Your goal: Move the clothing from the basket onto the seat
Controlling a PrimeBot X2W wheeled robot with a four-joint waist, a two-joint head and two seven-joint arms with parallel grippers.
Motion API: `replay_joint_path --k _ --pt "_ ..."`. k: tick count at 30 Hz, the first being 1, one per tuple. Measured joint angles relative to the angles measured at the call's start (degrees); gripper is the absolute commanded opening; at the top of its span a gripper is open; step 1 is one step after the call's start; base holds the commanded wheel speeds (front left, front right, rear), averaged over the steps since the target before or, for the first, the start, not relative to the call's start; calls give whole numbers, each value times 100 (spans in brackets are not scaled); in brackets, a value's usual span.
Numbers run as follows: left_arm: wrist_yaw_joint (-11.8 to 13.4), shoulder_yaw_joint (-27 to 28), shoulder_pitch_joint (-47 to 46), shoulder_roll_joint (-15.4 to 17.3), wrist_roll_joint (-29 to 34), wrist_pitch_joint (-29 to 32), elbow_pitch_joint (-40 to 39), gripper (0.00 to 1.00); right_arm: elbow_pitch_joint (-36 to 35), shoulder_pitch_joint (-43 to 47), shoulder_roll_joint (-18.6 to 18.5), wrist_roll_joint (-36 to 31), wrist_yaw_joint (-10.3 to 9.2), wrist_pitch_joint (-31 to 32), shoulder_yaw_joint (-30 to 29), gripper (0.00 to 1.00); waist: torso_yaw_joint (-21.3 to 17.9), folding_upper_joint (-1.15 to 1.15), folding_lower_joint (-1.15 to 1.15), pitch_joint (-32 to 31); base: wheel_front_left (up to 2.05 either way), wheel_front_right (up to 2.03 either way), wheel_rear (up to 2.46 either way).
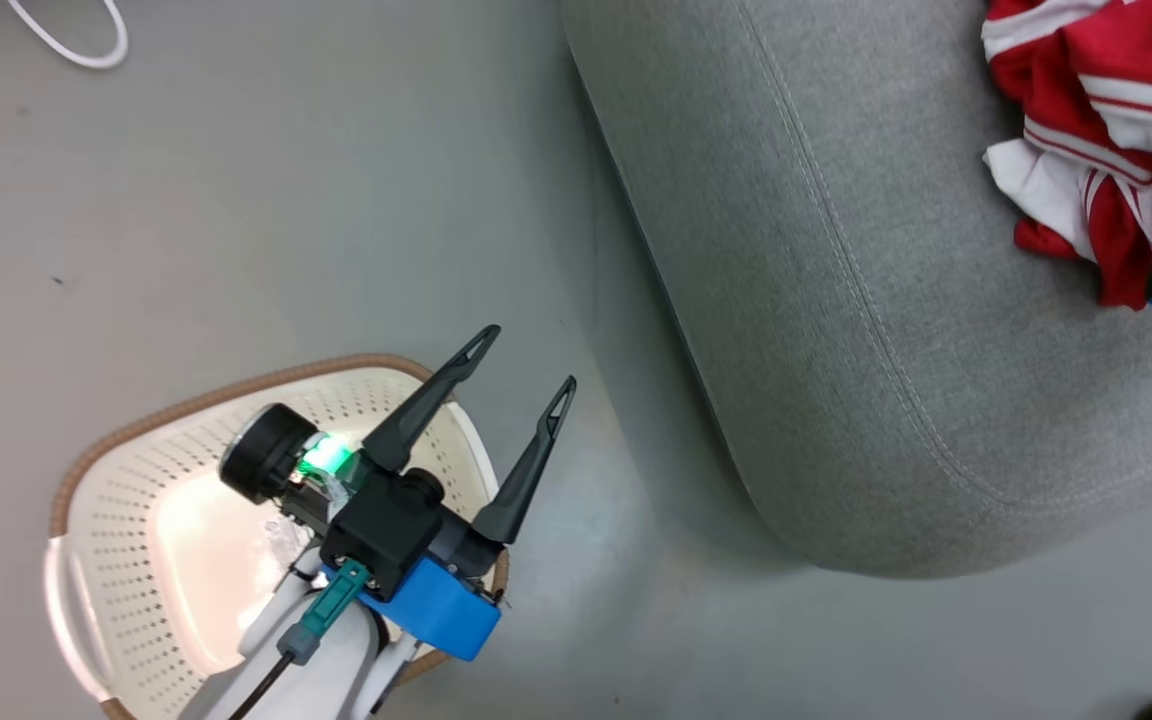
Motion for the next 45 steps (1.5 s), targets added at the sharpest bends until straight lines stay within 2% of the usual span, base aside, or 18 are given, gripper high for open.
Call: replay_joint_path --k 7,16,23,32,45 --pt "-7 124 251 -399 -226 1 297 100 -79 439 -47 -81 0 -1 68 100 246 0 0 -632 0 0 0" --pt "-19 565 708 -647 -538 0 638 100 -434 1212 71 -51 0 -4 232 100 505 0 -1 -1503 0 0 0" --pt "-41 733 880 -744 -803 0 820 100 -1057 2005 253 160 0 -7 299 100 777 0 -2 -2004 0 0 0" --pt "-41 1156 1176 -1115 -528 0 953 100 -2264 3101 561 283 0 -5 464 100 1191 0 -1 -2464 0 0 0" --pt "-41 1880 1736 -1273 -487 0 995 100 -3400 4401 935 524 0 188 945 100 1784 0 -1 -2997 0 0 0"
